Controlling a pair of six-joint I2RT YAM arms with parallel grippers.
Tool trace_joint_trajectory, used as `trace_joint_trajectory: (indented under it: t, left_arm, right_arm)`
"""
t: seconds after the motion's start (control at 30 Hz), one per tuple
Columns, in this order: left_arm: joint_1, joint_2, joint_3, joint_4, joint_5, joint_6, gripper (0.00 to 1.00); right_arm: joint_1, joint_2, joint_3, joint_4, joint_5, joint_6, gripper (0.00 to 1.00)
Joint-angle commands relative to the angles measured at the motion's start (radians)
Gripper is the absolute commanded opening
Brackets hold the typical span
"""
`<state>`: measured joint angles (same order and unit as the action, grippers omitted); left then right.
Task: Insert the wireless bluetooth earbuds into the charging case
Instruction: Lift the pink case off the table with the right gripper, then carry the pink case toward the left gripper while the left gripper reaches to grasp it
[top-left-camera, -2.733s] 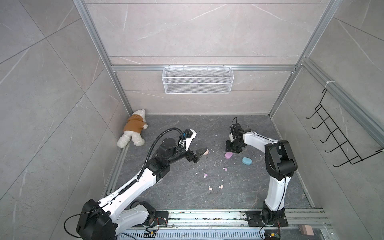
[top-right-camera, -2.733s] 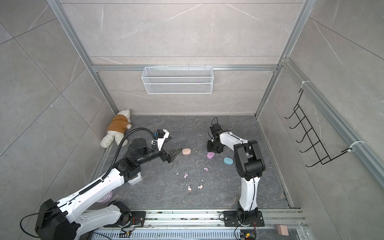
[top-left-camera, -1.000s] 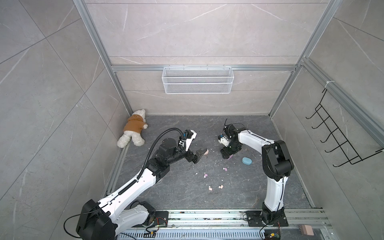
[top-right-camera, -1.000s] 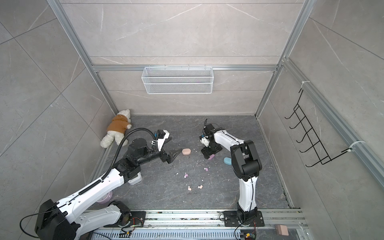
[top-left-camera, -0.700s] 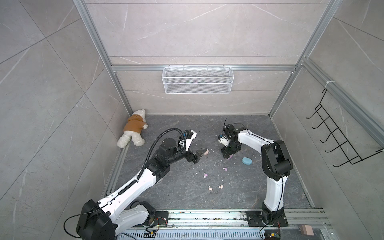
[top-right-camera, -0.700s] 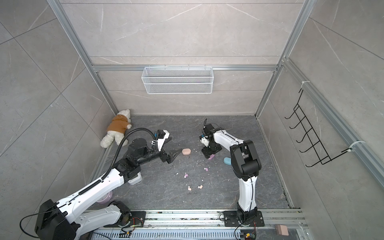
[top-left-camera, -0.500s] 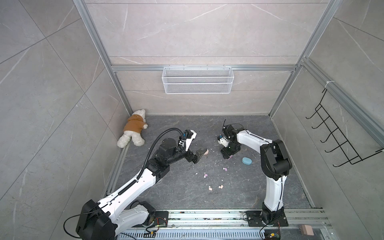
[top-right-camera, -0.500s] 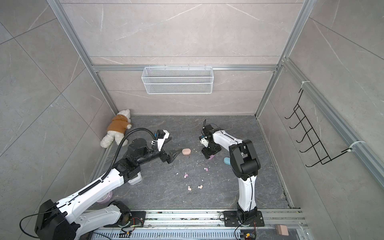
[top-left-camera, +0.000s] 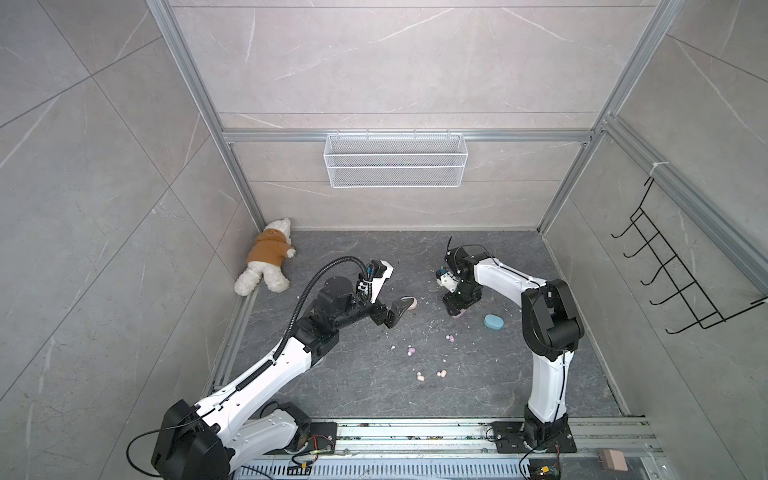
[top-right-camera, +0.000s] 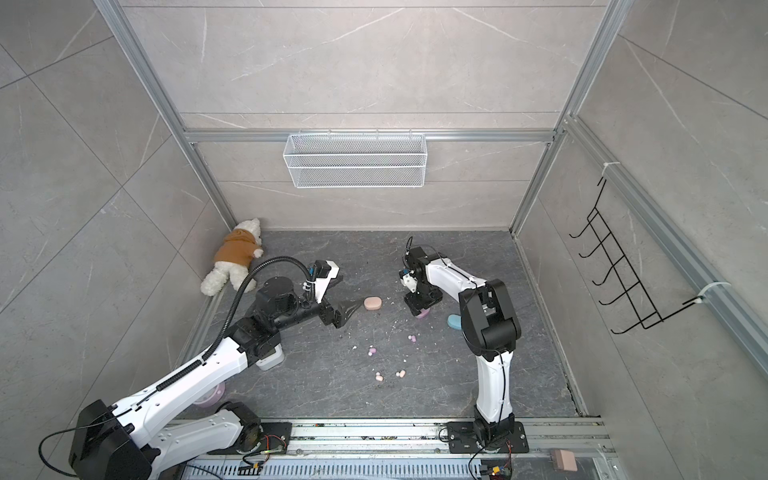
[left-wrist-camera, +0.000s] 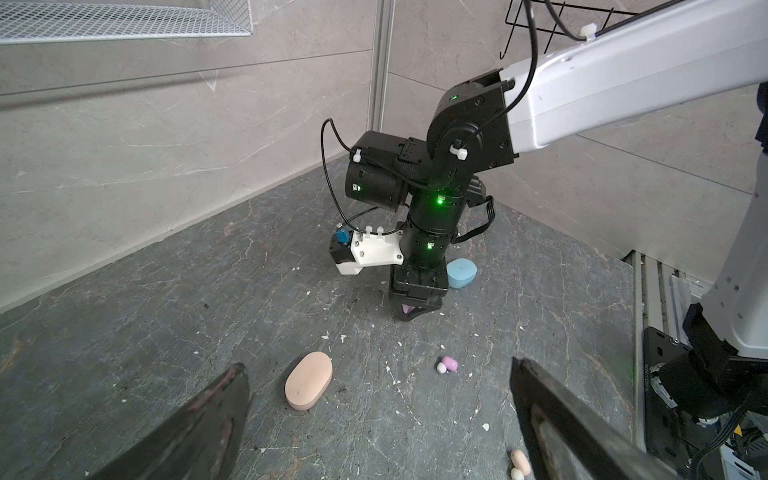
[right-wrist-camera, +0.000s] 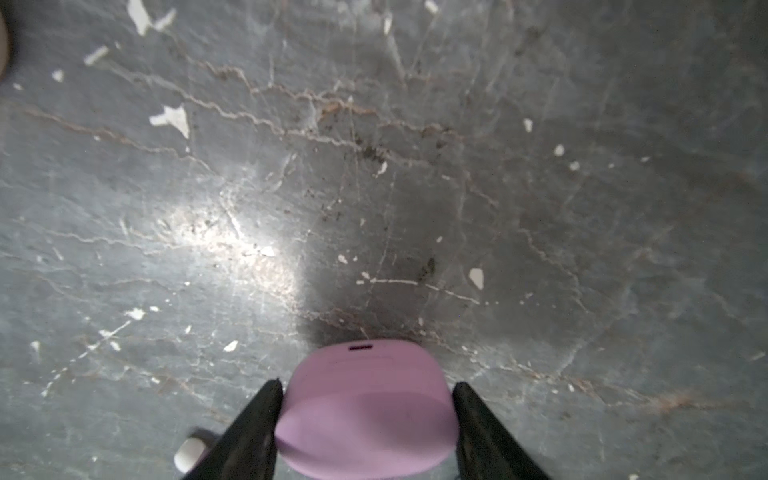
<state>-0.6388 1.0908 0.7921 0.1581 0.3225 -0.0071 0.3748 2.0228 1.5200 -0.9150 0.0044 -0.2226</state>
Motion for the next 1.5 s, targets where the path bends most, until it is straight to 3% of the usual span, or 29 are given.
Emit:
trace_joint_trajectory:
  t: [0.0, 0.23, 0.43, 0.6, 1.03, 1.47]
  left_arm:
    - [0.003, 0.003, 0.016, 0.014, 0.022, 0.026, 1.0]
    - [-0.016, 0.053, -0.016, 0.054, 0.02, 0.03, 1.0]
    - [-0.117, 0.131, -0.117, 0.272, -0.066, 0.114, 1.0]
    - [-0.15, 0.22, -0.153, 0.43, -0.052, 0.177, 1.0]
    - [-0.179, 0.403, -0.039, 0.621, 0.056, 0.295, 0.99]
    - [-0.179, 0.462, 0.062, 0.672, 0.133, 0.212, 0.91]
  right_arm:
    - [0.006, -0.042, 0.046, -0.097, -0.001, 0.063, 0.61]
    - [0.007, -0.114, 0.094, -0.206, 0.002, 0.154, 0.6]
    - [0.009, -0.201, 0.168, -0.302, -0.07, 0.236, 0.6]
    - [0.032, -0.28, 0.249, -0.389, -0.093, 0.293, 0.6]
    - [0.145, -0.378, 0.389, -0.463, -0.198, 0.435, 0.6]
    - [0.172, -0.403, 0.341, -0.392, -0.224, 0.484, 0.6]
